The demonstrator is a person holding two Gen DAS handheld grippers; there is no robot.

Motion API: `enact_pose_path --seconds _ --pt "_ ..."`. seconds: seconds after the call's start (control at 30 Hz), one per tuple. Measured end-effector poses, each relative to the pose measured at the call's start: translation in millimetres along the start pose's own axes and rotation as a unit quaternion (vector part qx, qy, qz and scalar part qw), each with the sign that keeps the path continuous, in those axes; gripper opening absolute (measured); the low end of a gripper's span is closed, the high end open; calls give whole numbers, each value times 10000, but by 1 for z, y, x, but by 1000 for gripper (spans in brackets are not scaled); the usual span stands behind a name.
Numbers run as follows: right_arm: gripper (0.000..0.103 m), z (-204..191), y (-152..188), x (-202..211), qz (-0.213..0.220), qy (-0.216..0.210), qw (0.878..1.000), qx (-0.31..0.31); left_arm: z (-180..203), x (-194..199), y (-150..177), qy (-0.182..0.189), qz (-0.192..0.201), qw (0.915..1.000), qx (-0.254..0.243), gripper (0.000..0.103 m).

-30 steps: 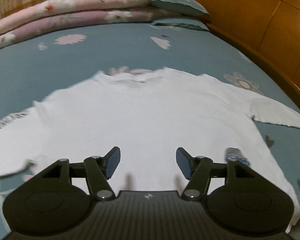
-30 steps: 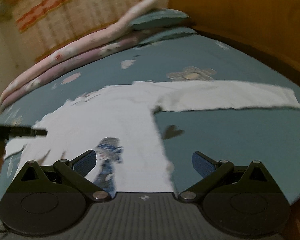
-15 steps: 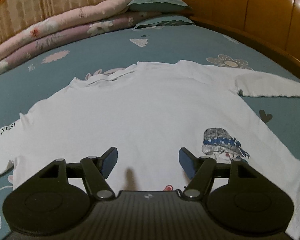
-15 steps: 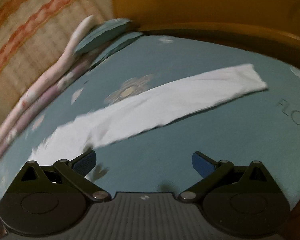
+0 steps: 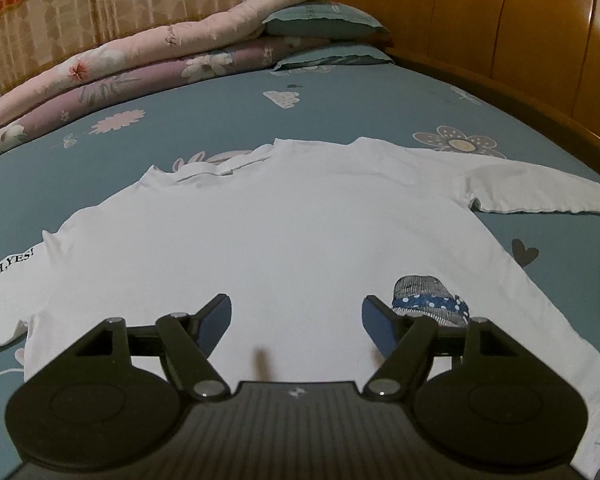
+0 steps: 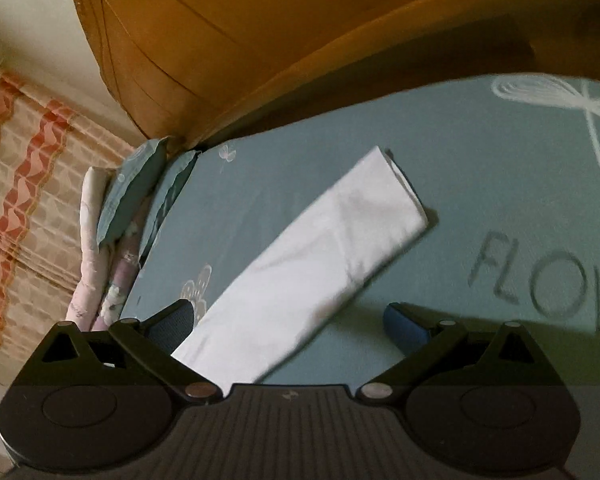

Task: Fold clothes

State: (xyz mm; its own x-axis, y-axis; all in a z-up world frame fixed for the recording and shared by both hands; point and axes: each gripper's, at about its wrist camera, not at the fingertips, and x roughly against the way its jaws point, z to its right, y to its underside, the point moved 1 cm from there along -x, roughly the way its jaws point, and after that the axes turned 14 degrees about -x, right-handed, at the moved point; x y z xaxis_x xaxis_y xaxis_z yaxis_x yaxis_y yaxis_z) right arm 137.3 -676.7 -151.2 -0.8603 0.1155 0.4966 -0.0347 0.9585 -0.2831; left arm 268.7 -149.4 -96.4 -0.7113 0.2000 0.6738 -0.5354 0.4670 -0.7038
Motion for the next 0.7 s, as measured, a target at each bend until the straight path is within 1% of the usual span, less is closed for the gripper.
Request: enact_pose_path --seconds 0.1,0.17,0.2,0.23,0.27,0.33,0.37,0.4,0.53,0.63,0.7 --pt "103 6 -13 -11 87 -53 9999 -135 3 -2 -1 -11 -22 10000 -21 73" --pt "102 6 -15 -14 217 -110 9997 -32 5 -3 -2 3 -46 10000 -39 73" --pt "96 6 -14 -15 311 -96 9995 24 6 -3 -2 16 -58 10000 -55 73" --pt "83 5 -14 -14 399 -18 9991 137 7 -3 -2 22 -63 9999 -75 73" --pt "73 4 -12 -13 474 131 9983 314 7 -3 -2 21 -66 9999 -90 73" --pt "39 3 -11 -16 569 446 9956 595 8 -3 -3 1 -69 9999 -102 73" --pt "28 3 -11 -17 588 556 9943 701 8 -2 -3 -14 -68 9999 -92 73" --pt "14 4 -12 -17 570 591 9941 712 7 -2 -4 -22 -66 9999 -82 73" --pt "13 1 -18 -13 535 561 9937 809 5 3 -4 -59 -42 10000 -68 73" --pt "13 -11 -23 -7 646 662 9889 1166 3 5 -4 -84 -37 9999 -41 73" --pt "14 -15 -30 -6 662 713 9869 1287 3 5 -4 -66 -40 10000 -29 73"
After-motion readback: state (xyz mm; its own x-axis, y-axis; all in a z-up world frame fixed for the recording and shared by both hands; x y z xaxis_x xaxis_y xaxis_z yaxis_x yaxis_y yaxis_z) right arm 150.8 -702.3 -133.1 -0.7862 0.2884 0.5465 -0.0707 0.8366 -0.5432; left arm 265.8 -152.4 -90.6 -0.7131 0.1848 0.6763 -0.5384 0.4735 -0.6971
